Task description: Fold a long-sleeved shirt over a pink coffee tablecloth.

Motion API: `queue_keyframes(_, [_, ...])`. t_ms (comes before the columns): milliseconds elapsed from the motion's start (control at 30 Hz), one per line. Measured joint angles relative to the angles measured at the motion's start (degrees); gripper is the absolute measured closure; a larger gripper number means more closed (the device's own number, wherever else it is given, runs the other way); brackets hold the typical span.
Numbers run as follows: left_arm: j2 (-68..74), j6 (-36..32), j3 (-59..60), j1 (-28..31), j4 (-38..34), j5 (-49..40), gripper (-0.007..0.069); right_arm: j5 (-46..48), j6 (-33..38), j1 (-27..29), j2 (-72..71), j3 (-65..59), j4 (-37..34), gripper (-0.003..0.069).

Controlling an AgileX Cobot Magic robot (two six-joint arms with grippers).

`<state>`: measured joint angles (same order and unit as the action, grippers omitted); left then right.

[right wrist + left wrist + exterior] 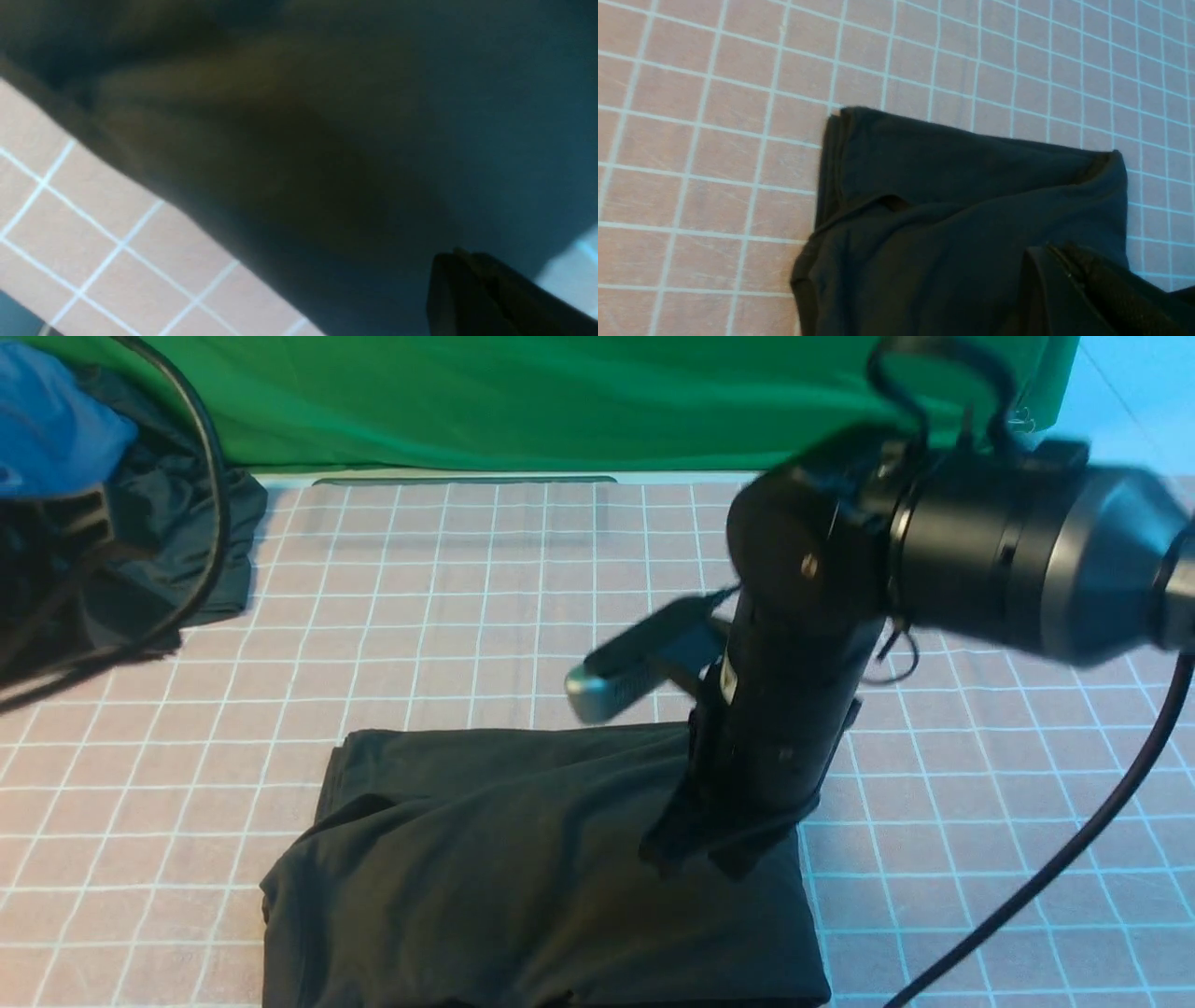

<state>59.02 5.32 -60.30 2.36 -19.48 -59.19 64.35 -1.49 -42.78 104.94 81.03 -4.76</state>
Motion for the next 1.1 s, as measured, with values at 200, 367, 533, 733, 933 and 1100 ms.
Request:
queue_keyframes(200, [6.42,-2.95,7.3,0.0,-3.25,2.39,0.0596,-0.36,0.85,-0.43,-1.16,-0.32,-0.1,0.062])
queue_keyframes(367, [14.21,-3.02,10.71,-4.33,-2.74,5.48,0.061,-1.0,1.49,-0.43,-3.43,-0.32,-0.05,0.062])
queue_keyframes(533, [20.26,2.04,10.98,-12.89,0.79,11.4,0.0611,-1.56,1.49,-0.43,-4.29,-0.36,-0.05,0.062])
queue_keyframes(733, [25.27,4.82,10.98,-16.26,2.43,12.57,0.0611,-3.69,1.49,-0.43,-4.29,-0.9,-1.57,0.062])
queue_keyframes(933, [29.87,6.75,10.98,-16.26,7.23,13.74,0.0611,-5.71,1.49,-0.43,-2.72,-2.62,-3.37,0.062])
queue_keyframes(1100, [33.01,7.97,10.98,-16.26,10.34,14.11,0.0611,-6.39,1.49,-0.43,0.75,-7.39,-3.37,0.062])
